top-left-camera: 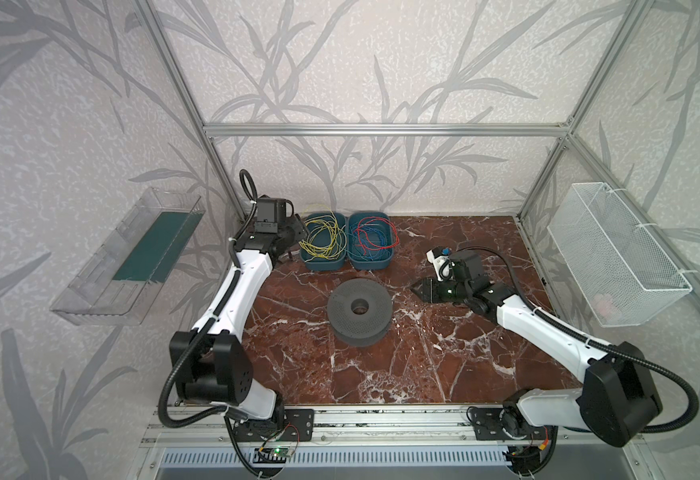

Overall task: Wrap the cables
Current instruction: 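Release the spool, move left gripper over yellow cable while right gripper withdraws, then grasp a loop of yellow cable with the left gripper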

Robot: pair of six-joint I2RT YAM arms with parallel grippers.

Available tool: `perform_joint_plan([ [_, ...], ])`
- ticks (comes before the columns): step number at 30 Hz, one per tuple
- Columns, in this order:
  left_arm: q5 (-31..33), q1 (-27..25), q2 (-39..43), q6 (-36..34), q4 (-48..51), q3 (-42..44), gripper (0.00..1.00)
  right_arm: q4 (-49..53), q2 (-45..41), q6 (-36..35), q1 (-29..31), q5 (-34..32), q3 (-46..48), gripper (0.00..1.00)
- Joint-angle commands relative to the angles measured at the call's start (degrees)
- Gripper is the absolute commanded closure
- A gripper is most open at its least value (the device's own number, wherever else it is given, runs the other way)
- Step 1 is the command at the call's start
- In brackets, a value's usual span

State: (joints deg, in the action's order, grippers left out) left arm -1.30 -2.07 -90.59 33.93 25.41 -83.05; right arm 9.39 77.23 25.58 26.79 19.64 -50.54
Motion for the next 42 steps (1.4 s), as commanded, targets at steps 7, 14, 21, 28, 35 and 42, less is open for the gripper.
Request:
perform_joint_plan([
  [7, -0.7, 3.3, -21.7, -13.8, -1.4, -18.1, 0.55, -6.5, 2.1, 3.7, -3.1, 3.7, 1.2, 0.53],
  [14, -3.7, 3.4, -35.8, -20.6, 6.6, -33.1, 0.57, -5.6, 2.3, 2.4, -5.2, 4.5, 1.7, 0.53],
  [21, -3.3, 3.4, -40.5, -22.3, 10.3, -37.6, 0.60, -5.9, 3.8, 2.4, -6.1, 5.2, 1.9, 0.53],
  [28, -3.2, 3.4, -40.3, -24.7, 10.0, -36.9, 0.61, -6.3, 5.4, 2.8, -6.0, 6.3, 1.4, 0.54],
  [35, -3.5, 3.4, -40.3, -26.1, 11.3, -37.1, 0.65, -4.8, 4.5, 1.6, -6.3, 5.6, 1.3, 0.54],
  [42, -4.5, 3.5, -40.6, -27.7, 11.0, -36.7, 0.74, -4.6, 2.2, 1.8, -7.4, 5.4, 2.3, 0.54],
])
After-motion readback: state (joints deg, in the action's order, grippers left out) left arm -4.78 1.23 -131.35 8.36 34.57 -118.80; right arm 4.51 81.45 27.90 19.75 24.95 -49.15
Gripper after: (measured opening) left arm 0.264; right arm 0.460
